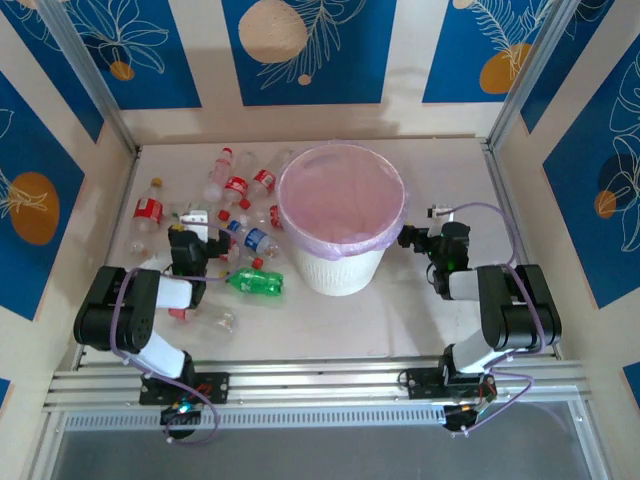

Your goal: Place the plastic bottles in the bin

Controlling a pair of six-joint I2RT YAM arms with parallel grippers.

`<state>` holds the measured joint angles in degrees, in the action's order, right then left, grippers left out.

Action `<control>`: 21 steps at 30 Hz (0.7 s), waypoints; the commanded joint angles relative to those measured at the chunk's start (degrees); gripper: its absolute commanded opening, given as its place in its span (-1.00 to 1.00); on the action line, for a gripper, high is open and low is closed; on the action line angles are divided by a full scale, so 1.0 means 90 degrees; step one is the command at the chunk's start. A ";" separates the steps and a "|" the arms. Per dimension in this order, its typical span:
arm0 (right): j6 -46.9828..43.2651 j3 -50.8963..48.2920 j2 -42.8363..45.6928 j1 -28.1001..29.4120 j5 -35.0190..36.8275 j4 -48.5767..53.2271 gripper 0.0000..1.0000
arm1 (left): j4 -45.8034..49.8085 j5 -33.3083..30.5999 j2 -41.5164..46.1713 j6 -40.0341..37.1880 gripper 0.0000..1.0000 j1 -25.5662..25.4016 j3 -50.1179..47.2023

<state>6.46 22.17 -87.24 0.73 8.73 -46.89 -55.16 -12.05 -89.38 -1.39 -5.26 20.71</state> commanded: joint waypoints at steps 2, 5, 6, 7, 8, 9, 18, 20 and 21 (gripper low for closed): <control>-0.0021 0.0151 -0.0004 -0.0014 -0.0062 0.0001 0.98 | -0.0171 -0.0077 -0.0040 0.0076 1.00 0.0029 -0.0065; -0.0024 0.0153 -0.0003 -0.0010 -0.0062 0.0002 0.98 | -0.0161 -0.0068 -0.0039 0.0067 1.00 0.0032 -0.0066; -0.0024 0.0151 -0.0001 -0.0013 -0.0062 0.0002 0.98 | -0.0160 -0.0076 -0.0039 0.0076 1.00 0.0036 -0.0065; -0.0019 0.0148 -0.0003 -0.0010 -0.0062 0.0009 0.98 | -0.0161 -0.0077 -0.0040 0.0076 1.00 0.0030 -0.0065; -0.0021 0.0145 -0.0004 -0.0013 -0.0061 -0.0001 0.98 | -0.0159 -0.0072 -0.0039 0.0076 1.00 0.0035 -0.0062; -0.0022 0.0153 0.0002 -0.0013 -0.0062 0.0013 0.98 | -0.0149 -0.0075 -0.0037 0.0074 1.00 0.0029 -0.0055; 0.0007 0.0189 -0.0004 -0.0062 -0.0150 0.0083 0.98 | -0.0033 -0.0015 -0.0049 0.0059 1.00 0.0035 0.0012; 0.0008 0.0191 -0.0005 -0.0062 -0.0155 0.0079 0.98 | -0.0034 -0.0006 -0.0049 0.0066 1.00 0.0030 0.0006; 0.0006 0.0177 0.0001 -0.0064 -0.0153 0.0059 0.98 | -0.0050 -0.0008 -0.0040 0.0066 1.00 0.0028 -0.0002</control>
<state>6.46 22.50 -87.24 0.45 8.29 -46.37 -55.13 -12.05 -89.38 -1.37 -5.26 20.73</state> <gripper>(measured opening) 0.991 0.998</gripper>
